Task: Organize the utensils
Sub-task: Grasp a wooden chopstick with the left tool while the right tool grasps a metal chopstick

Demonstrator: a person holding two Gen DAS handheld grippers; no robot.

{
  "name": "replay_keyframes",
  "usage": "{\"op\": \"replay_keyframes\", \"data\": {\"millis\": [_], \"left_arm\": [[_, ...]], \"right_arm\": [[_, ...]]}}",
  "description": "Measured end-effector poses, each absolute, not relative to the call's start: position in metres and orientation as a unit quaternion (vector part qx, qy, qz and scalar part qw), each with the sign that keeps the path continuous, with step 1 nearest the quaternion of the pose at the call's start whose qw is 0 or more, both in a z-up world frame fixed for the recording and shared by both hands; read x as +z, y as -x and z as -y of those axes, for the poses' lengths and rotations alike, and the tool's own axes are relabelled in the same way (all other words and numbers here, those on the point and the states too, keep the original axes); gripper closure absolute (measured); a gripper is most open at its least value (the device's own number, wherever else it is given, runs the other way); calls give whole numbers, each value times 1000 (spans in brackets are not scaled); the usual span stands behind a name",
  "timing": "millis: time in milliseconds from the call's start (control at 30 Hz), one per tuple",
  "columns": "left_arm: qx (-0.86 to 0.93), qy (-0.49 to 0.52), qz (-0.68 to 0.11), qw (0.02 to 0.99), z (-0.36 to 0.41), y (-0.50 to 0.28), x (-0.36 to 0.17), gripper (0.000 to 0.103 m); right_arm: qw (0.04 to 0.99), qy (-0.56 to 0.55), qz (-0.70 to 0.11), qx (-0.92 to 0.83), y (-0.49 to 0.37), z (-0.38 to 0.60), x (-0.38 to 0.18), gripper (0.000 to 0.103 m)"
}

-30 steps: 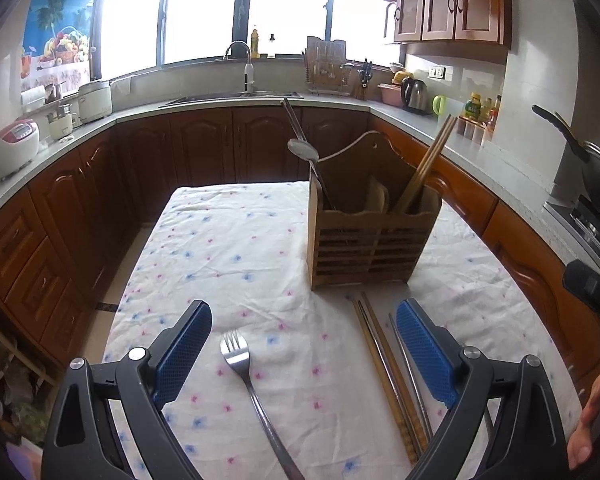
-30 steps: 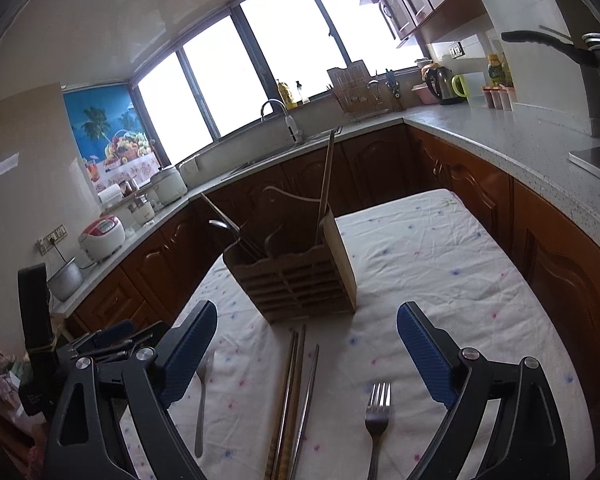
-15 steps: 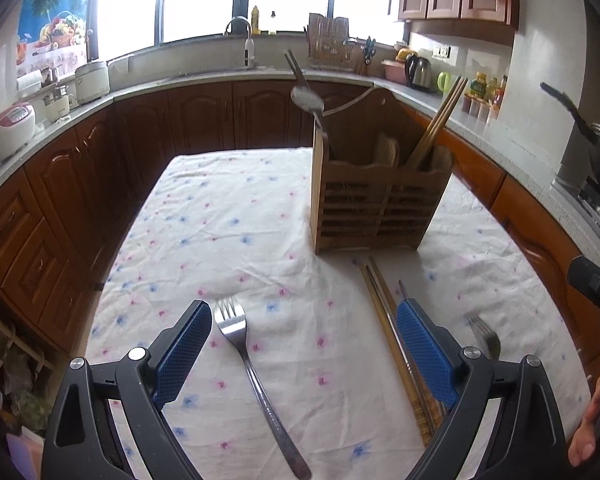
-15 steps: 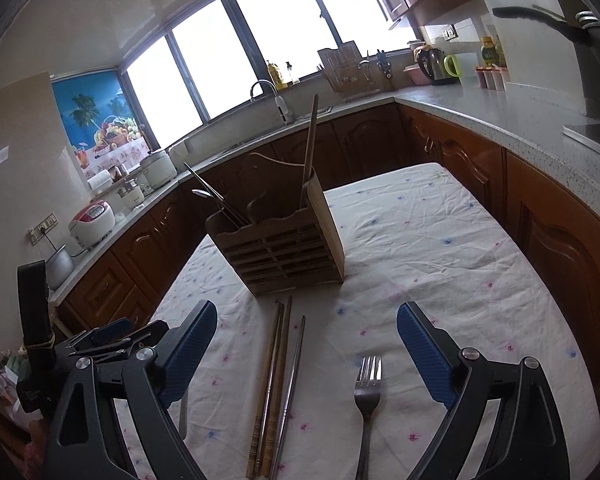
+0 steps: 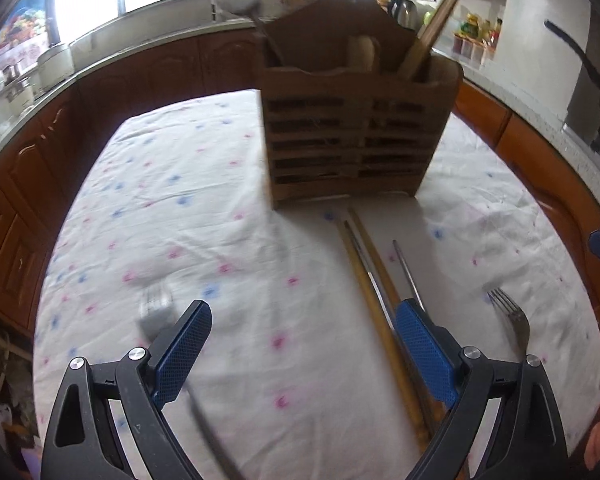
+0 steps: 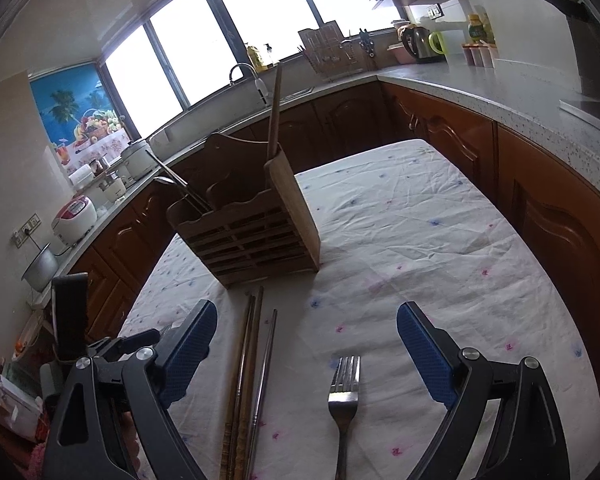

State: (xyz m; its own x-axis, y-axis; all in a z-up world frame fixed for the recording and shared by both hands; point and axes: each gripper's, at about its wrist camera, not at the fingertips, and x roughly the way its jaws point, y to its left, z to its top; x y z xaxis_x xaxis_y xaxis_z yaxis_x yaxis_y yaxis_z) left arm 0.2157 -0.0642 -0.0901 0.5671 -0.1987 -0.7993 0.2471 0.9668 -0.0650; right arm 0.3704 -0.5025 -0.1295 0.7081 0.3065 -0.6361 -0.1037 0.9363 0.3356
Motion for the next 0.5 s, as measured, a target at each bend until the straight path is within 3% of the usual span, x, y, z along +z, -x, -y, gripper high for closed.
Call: {"op": "replay_keyframes", "data": {"millis": [500], "left_arm": [[-119,-76,-480,866,66,-240,-130,13]], "right_arm": [[908,-141,-376,121,-389,499,-135,10]]}}
